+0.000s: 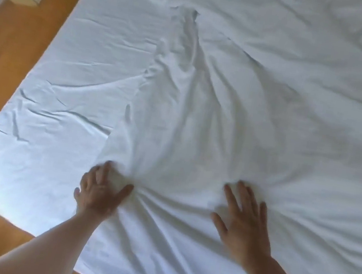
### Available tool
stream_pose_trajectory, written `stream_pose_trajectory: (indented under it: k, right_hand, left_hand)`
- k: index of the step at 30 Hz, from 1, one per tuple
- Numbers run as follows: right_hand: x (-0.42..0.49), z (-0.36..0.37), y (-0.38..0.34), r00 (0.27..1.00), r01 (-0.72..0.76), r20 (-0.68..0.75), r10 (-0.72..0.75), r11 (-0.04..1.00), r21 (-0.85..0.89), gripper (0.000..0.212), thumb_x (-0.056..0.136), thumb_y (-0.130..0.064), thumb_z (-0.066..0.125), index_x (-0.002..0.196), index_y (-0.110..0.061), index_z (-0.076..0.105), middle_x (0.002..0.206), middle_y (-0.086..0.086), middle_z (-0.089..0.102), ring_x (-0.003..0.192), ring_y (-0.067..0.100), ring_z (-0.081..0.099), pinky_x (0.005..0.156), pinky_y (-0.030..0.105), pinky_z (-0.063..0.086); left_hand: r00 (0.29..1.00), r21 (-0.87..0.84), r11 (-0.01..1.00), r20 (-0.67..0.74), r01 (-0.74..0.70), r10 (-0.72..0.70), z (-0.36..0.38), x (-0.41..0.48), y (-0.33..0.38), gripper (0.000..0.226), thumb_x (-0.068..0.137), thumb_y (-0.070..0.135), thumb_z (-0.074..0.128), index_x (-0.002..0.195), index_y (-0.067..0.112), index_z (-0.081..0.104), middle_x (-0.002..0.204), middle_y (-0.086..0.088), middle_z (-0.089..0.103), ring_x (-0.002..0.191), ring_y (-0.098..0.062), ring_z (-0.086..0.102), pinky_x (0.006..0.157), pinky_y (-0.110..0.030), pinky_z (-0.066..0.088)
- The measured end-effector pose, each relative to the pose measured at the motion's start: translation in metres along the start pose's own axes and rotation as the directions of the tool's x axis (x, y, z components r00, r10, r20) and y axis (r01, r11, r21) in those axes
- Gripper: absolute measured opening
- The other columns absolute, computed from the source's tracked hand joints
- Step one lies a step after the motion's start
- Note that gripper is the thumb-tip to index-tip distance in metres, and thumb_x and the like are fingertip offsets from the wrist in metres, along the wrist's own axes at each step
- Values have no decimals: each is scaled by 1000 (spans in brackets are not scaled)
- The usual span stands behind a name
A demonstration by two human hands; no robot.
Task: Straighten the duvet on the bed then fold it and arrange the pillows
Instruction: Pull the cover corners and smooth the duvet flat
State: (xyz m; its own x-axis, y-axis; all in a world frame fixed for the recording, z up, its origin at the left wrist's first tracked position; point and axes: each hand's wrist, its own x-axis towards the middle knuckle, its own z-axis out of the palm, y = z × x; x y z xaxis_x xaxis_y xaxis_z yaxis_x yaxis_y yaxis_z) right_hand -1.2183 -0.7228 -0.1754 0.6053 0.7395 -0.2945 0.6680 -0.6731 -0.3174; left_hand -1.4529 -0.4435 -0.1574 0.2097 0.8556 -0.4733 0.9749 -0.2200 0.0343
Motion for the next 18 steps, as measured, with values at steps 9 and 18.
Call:
stream_pose_trajectory:
  k: [9,18]
  right_hand:
    - [31,87,-156,1000,7,-29,-9,998,-67,79,91,-76,36,157,-34,27,168,12,14,155,31,11,123,57,13]
    - [-23,86,-169,991,99,99,-93,993,-59,85,90,-80,31,160,-33,18,169,5,10,156,24,6,124,52,13]
  left_hand:
    - [981,-292,956,173,-28,82,6,30,-62,66,81,71,62,114,15,55,111,-12,69,111,-38,60,88,-39,49]
    - [923,-414,910,359,22,141,6,26,-106,68,60,80,74,105,30,65,93,13,72,97,-21,67,83,-40,56]
